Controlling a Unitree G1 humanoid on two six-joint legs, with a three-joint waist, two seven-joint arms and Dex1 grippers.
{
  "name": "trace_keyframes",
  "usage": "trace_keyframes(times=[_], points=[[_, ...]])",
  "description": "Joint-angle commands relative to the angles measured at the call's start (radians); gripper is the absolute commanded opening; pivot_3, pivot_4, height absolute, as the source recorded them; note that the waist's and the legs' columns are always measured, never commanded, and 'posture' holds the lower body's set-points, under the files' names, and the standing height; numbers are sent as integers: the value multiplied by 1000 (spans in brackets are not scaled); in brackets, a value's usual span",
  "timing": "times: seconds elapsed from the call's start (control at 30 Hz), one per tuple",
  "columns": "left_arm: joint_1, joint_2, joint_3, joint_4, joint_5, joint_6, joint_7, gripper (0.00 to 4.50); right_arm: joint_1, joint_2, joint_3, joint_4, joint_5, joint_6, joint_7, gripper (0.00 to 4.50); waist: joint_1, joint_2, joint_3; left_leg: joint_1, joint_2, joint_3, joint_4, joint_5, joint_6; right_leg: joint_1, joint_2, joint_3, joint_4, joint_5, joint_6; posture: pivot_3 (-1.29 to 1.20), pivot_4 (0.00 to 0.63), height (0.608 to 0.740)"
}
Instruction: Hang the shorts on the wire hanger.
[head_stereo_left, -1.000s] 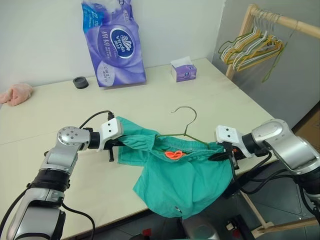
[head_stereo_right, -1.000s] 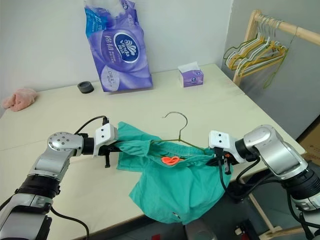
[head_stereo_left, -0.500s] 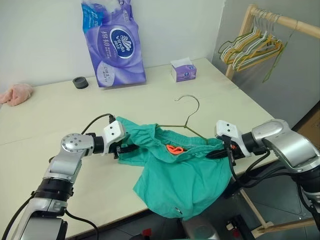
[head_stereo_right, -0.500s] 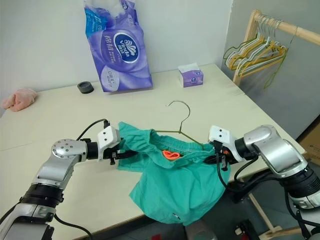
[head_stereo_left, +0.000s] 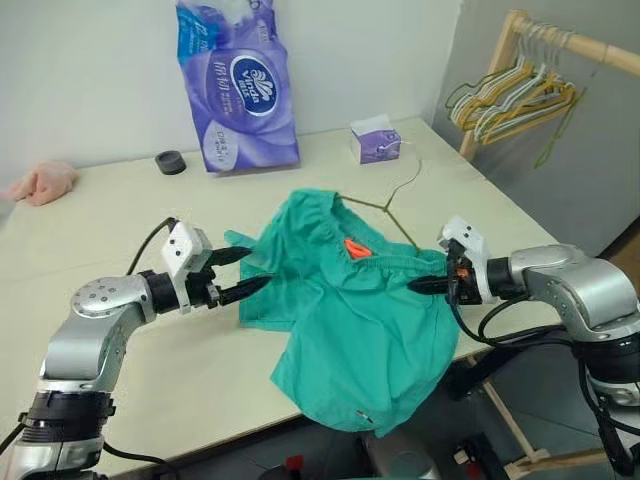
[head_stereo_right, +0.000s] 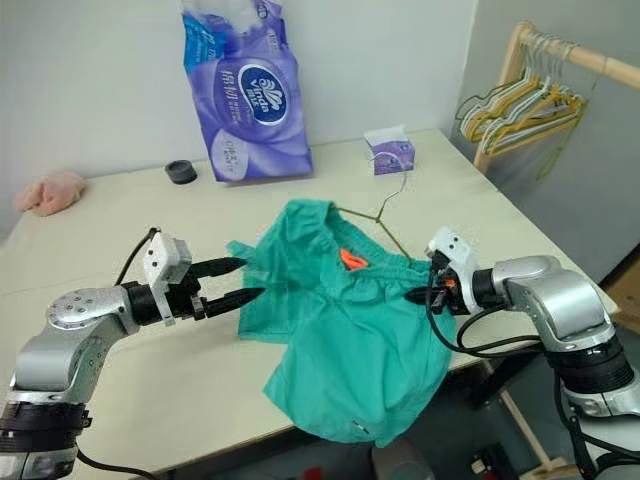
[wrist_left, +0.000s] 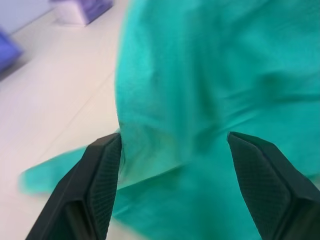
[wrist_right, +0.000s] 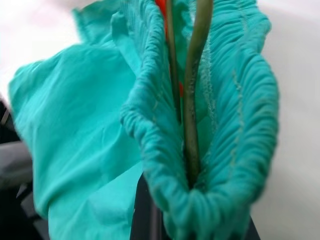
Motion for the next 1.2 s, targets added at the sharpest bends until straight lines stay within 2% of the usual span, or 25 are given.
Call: trace_keyframes(times=[0.03, 0.23, 0.4, 0.57, 0.8, 0.97, 1.1, 1.2], points=[[-22, 35, -17, -157, -148, 150, -53, 3535, 63, -14, -109, -42, 24, 33, -70, 0, 4, 0, 0, 0, 0, 0, 0, 0, 0, 0, 0, 0, 0, 0, 0, -392, 45, 740], [-131, -28, -121, -216, -199, 227, -38, 3535, 207, -14, -303, -91, 47, 97, -192, 0, 16, 1, 0, 1, -1, 3, 0, 0, 0, 1, 1, 2, 0, 0, 0, -447, 62, 740], [-238, -104, -219, -185, -177, 221, -57, 3535, 339, -52, -453, -95, 28, 148, -285, 0, 2, 1, 1, 2, 0, 3, -1, 0, 0, 2, 2, 3, -1, -1, 1, -507, 79, 740], [-330, -176, -304, -123, -115, 172, -71, 3535, 422, -98, -577, -102, 33, 208, -335, 0, -32, 2, 1, 2, -1, 5, -1, 0, 1, 2, 3, 5, -1, -3, 6, -555, 90, 740], [-468, -384, -431, -34, 17, 88, 8, 3535, 546, -200, -801, -12, -49, 177, -398, 0, -75, 2, 4, 3, -4, 7, -2, -4, 6, 5, 5, 6, -3, -7, 10, -615, 115, 740], [-546, -472, -457, 33, 76, 70, 50, 3535, 580, -257, -870, 49, -89, 115, -407, 0, -124, -4, 11, 5, -6, 12, -4, -6, 9, 8, 3, 13, -4, -11, 17, -616, 131, 740], [-606, -526, -452, 79, 107, 76, 94, 3535, 560, -300, -871, 64, -106, 60, -412, 0, -172, -2, 14, 8, -8, 19, -3, -12, 16, 10, 2, 20, -6, -14, 21, -604, 148, 740], [-681, -586, -448, 159, 165, 34, 167, 3535, 432, -362, -801, 123, -118, -17, -431, 0, -199, 0, 25, 9, -9, 26, -1, -15, 16, 12, 1, 23, -8, -14, 22, -584, 160, 740]])
